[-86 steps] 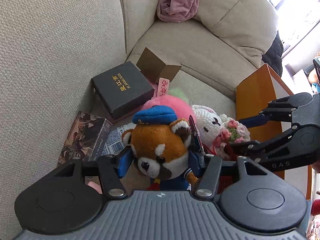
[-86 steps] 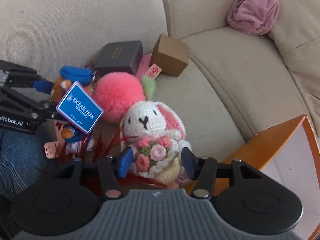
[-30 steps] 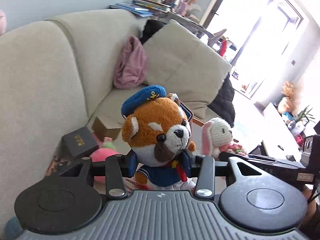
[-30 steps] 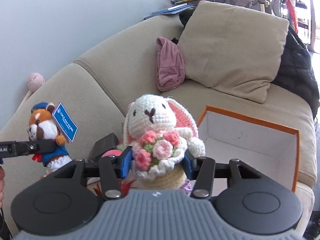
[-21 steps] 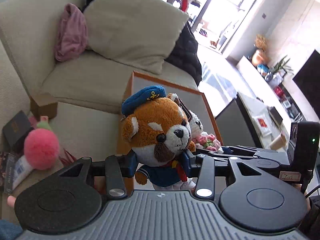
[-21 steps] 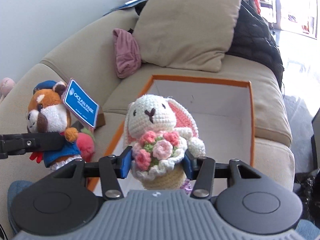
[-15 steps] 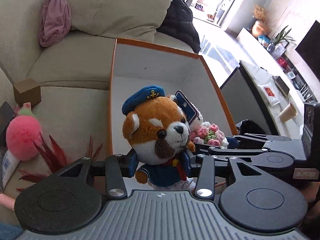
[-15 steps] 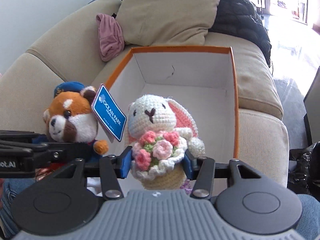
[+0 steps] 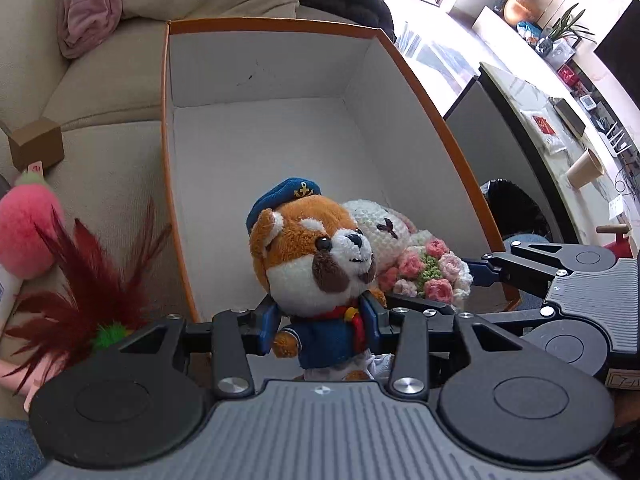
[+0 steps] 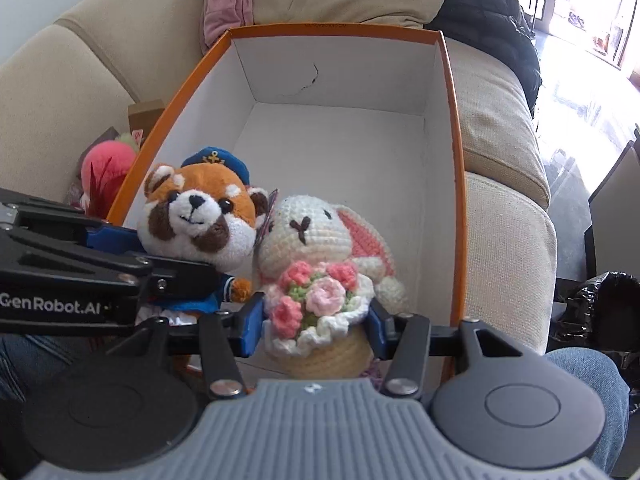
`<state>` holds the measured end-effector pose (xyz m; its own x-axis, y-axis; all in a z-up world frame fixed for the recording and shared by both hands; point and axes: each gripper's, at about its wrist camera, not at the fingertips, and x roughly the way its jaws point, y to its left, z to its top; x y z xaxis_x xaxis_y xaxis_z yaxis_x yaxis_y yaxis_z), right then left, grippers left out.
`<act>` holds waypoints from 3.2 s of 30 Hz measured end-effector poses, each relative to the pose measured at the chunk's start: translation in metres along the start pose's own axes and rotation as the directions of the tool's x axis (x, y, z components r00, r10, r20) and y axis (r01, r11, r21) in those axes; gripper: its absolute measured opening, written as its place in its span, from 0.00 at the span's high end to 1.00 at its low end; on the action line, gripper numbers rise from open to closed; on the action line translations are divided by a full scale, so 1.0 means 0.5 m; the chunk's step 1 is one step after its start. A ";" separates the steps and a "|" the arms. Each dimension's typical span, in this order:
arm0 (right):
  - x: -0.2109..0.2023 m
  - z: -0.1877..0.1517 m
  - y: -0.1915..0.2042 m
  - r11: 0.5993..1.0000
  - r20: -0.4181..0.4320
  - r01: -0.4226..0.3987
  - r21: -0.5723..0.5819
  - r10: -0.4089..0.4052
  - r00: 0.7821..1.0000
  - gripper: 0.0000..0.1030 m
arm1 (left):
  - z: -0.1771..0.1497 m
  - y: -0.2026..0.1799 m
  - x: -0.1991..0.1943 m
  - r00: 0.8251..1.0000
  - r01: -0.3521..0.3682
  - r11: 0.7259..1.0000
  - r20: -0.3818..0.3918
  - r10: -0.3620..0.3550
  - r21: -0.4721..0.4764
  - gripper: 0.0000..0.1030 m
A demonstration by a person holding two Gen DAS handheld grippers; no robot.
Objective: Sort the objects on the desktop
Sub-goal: 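Carry both plushes over the orange-rimmed box and lower them inside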
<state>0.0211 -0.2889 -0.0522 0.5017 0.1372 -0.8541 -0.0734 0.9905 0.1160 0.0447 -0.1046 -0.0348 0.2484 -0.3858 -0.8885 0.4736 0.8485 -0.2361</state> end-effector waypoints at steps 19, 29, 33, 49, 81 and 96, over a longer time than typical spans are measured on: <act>-0.028 -0.014 -0.006 1.000 -0.003 0.012 -0.001 -0.012 1.000 0.48 | 0.020 0.005 -0.018 0.999 -0.041 0.996 0.023 0.039 0.083 0.54; 0.028 0.130 -0.031 0.985 0.112 0.174 0.005 -0.174 0.978 0.48 | 0.160 0.015 0.020 0.987 -0.163 0.974 0.022 0.161 0.156 0.54; 0.063 0.168 -0.039 0.976 0.120 0.218 0.007 -0.217 0.969 0.48 | 0.198 0.019 0.057 0.979 -0.197 0.963 -0.010 0.202 0.182 0.54; 0.151 0.184 -0.015 0.920 0.145 0.347 -0.180 -0.324 0.935 0.44 | 0.254 0.000 0.139 0.962 -0.247 0.924 -0.044 0.271 0.292 0.49; 0.078 0.151 -0.034 0.872 0.127 0.211 -0.441 -0.172 0.977 0.40 | 0.189 0.052 -0.044 0.966 -0.174 0.965 0.222 0.129 0.197 0.32; 0.141 0.218 -0.027 0.802 0.031 0.163 -0.574 -0.178 0.984 0.33 | 0.141 0.137 -0.037 0.988 -0.068 0.998 0.142 0.067 0.005 0.52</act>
<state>0.1512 -0.2922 -0.0587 0.5334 -0.0411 -0.8449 -0.4719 0.8145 -0.3375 0.1321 -0.0647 -0.0069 0.3964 -0.3759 -0.8376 0.4597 0.8710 -0.1733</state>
